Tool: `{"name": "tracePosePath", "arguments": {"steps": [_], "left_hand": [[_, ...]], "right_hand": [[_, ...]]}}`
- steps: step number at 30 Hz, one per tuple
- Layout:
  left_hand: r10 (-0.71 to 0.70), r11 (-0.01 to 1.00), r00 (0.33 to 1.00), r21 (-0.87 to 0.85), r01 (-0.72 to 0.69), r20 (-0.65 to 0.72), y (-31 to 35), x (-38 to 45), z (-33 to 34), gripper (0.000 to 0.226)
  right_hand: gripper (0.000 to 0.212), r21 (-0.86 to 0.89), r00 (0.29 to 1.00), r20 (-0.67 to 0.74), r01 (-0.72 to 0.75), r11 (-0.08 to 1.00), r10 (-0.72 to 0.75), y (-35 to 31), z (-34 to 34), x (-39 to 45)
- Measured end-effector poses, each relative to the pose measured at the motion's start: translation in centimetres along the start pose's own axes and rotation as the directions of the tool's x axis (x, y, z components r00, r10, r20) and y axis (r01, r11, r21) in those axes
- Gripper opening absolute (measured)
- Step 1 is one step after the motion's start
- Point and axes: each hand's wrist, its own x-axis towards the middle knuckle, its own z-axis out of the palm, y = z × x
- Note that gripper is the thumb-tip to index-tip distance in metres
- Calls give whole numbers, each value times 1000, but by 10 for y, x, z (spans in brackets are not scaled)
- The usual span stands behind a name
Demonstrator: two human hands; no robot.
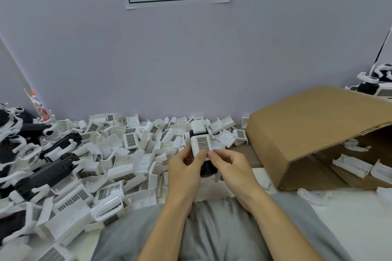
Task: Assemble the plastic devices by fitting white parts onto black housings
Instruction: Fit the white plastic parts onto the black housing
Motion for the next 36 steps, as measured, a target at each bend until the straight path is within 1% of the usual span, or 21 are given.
{"name": "tracePosePath", "arguments": {"steps": [2, 4, 8, 10, 12, 15, 16, 17, 18, 19, 20, 21, 24, 25, 26, 28, 30, 31, 33, 34, 36], "left_hand": [[37, 998, 999, 48, -37, 10, 1, -1, 0, 19], [72, 995, 997, 65, -72, 0, 2, -2, 1, 23], [83, 996, 995, 27, -82, -57, 3, -1, 1, 17], [63, 998, 994, -16, -64, -91, 4, 0, 0, 13], [20, 998, 991, -63, -28, -129, 5, -1, 0, 26], [-23, 992, 986, -130, 2, -162, 5, -1, 0, 53], [-41, 985, 986, -170, 13, -163, 5, -1, 1, 58], [-57, 977, 985, -211, 21, -165, 6, -1, 1, 60], [-79, 966, 983, -254, 35, -167, 7, 0, 1, 56], [-101, 953, 980, -301, 46, -169, 8, 1, 1, 44], [-119, 934, 979, -353, 53, -168, 8, 2, 2, 29], [-135, 918, 977, -392, 62, -162, 9, 2, 2, 19], [-118, 929, 986, -364, 68, -119, 11, 1, 3, 20], [-87, 946, 989, -322, 44, -122, 11, 1, 3, 20], [-44, 964, 989, -265, 6, -138, 12, 1, 3, 20], [34, 986, 980, -152, -64, -195, 13, 2, 2, 21], [52, 990, 968, -115, -83, -244, 14, 2, 0, 20], [38, 988, 969, -136, -73, -243, 15, 2, -2, 19], [-3, 973, 985, -228, -37, -172, 16, 2, -5, 23], [-13, 963, 995, -268, -15, -102, 18, 2, -6, 26], [-4, 941, 998, -338, 24, 60, 21, 2, -7, 26]], "right_hand": [[13, -36, 999, -26, 26, 999, -27, 3, -1, 1], [13, -59, 996, -64, 56, 997, -60, 4, -1, 3], [14, -87, 986, -97, 129, 988, -138, 4, 6, 2], [12, -84, 973, -155, 160, 984, -171, 5, 10, 1], [15, -107, 960, -189, 187, 977, -205, 4, 13, -1], [19, -118, 954, -118, 262, 958, -275, 0, 14, -4], [26, -125, 953, -75, 283, 951, -294, -1, 14, -5], [40, -168, 949, -31, 304, 938, -314, -2, 14, -6], [56, -245, 945, 9, 320, 915, -328, -2, 14, -6], [71, -324, 941, 34, 328, 887, -336, -1, 16, -7], [81, -389, 938, 39, 332, 859, -345, 0, 18, -7], [85, -428, 933, 24, 334, 840, -358, 0, 19, -7], [76, -492, 887, -94, 353, 796, -451, 0, 14, -6], [71, -476, 872, -152, 349, 808, -466, -2, 11, -5], [64, -403, 867, -211, 343, 848, -451, -4, 6, -5], [45, -113, 894, -277, 334, 936, -352, -10, -5, -3], [34, 126, 931, -288, 271, 954, -226, -15, -17, -1], [37, 215, 948, -279, 219, 952, -155, -17, -22, 0], [46, 348, 979, -203, 75, 935, -3, -19, -28, 0], [46, 385, 989, -136, -4, 923, 61, -20, -28, 0], [44, 391, 992, 0, -119, 913, 130, -21, -25, -3]]}}
